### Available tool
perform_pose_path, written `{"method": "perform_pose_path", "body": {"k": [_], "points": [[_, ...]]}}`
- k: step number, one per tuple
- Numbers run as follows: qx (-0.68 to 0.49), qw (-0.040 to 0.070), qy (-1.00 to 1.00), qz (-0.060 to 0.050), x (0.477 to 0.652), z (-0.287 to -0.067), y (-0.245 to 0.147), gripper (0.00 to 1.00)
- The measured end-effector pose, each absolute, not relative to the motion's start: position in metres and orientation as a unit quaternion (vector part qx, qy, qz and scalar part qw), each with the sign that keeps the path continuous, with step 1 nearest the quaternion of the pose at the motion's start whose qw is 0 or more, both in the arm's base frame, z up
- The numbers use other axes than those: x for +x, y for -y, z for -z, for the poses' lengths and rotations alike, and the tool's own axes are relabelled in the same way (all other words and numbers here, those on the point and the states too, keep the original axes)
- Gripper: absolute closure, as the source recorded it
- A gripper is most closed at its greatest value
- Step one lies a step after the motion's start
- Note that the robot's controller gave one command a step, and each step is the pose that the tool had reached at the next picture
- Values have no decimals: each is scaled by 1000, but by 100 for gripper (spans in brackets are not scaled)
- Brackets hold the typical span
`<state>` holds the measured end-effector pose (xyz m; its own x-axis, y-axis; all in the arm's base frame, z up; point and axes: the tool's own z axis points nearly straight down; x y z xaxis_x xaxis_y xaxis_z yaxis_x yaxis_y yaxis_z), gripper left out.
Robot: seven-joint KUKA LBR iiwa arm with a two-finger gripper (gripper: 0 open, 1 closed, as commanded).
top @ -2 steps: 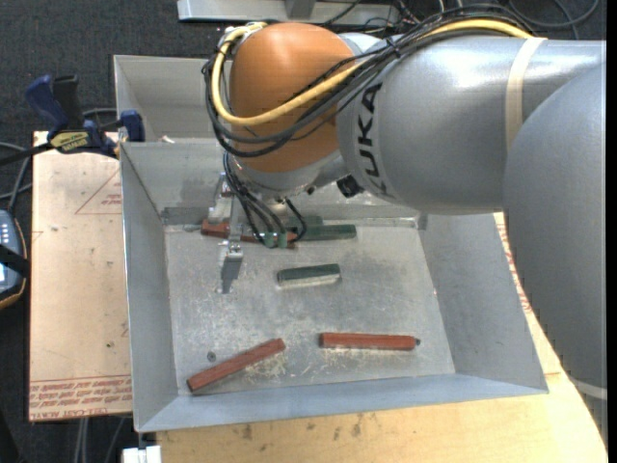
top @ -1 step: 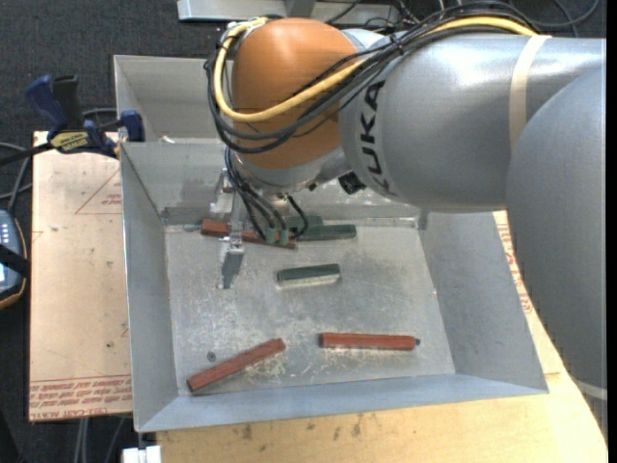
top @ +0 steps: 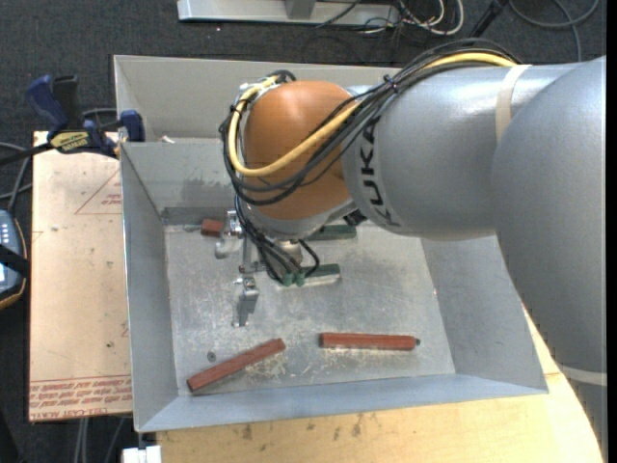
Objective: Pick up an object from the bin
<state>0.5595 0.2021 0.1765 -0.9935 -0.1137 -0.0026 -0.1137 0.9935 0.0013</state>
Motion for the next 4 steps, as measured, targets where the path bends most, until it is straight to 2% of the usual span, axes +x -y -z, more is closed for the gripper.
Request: {"method": "perform_pose_path", "body": {"k": [1,2,3,4], "points": [[-160,-2,-987,0,498,-160,-167,0],[-192,2,-981,-1,503,-106,-170,0],[-227,9,-974,-2,496,-75,-166,0],[-255,9,-967,-2,502,-77,-168,100]]}}
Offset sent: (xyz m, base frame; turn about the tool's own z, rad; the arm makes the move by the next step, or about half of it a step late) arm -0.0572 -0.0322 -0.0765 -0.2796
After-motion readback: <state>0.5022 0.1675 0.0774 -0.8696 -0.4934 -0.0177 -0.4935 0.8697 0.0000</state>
